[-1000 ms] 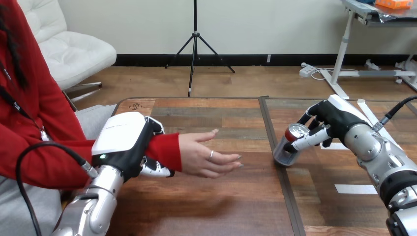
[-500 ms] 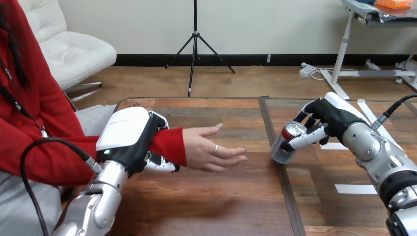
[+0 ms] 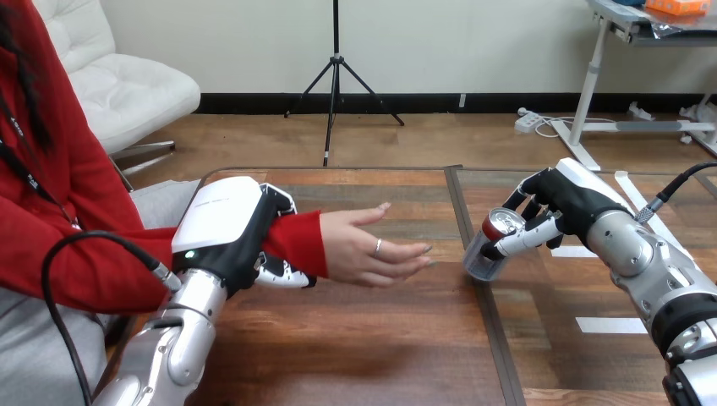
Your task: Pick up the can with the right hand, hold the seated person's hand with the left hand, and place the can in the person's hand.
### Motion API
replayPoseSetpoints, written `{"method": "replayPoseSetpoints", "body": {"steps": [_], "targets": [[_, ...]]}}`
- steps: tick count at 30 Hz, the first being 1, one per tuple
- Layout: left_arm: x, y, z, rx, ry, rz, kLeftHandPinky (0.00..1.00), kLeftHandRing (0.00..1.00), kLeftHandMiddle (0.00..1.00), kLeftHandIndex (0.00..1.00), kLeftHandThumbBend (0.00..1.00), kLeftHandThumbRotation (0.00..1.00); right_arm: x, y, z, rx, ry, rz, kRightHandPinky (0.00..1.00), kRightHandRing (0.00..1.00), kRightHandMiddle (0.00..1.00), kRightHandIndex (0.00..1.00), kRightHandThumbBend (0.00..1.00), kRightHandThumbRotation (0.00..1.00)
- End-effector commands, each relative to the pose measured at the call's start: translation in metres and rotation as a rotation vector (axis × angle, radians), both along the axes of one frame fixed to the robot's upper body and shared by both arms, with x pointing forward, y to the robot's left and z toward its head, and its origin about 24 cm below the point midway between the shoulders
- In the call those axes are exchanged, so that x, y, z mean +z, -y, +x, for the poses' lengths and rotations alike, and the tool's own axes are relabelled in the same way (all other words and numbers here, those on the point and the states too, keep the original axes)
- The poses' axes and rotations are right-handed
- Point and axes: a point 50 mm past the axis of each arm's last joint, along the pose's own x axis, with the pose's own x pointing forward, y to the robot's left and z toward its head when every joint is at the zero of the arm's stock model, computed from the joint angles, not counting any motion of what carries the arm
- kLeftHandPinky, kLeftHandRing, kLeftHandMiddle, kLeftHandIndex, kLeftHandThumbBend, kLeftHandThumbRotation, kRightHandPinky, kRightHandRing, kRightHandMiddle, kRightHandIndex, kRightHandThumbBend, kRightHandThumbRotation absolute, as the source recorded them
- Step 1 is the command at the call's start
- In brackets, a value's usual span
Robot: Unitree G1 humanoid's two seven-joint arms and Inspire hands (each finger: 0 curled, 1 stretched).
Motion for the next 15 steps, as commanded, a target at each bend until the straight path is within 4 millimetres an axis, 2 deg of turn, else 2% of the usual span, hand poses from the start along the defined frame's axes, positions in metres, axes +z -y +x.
{"method": "replayPoseSetpoints", "body": {"steps": [1,15], "targets": [[0.149,0.058,0.035,-0.202,0.536,-0.237,0.21,0.26,0.32,0.30,0.73,0.00,0.151,-0.064,0.048,0.216,0.518,0.052,0.30,0.35,0.42,0.46,0.71,0.00],[0.149,0.062,0.035,-0.213,0.535,-0.242,0.21,0.26,0.32,0.30,0.71,0.00,0.168,-0.074,0.050,0.220,0.566,-0.008,0.32,0.35,0.41,0.46,0.71,0.00]]}}
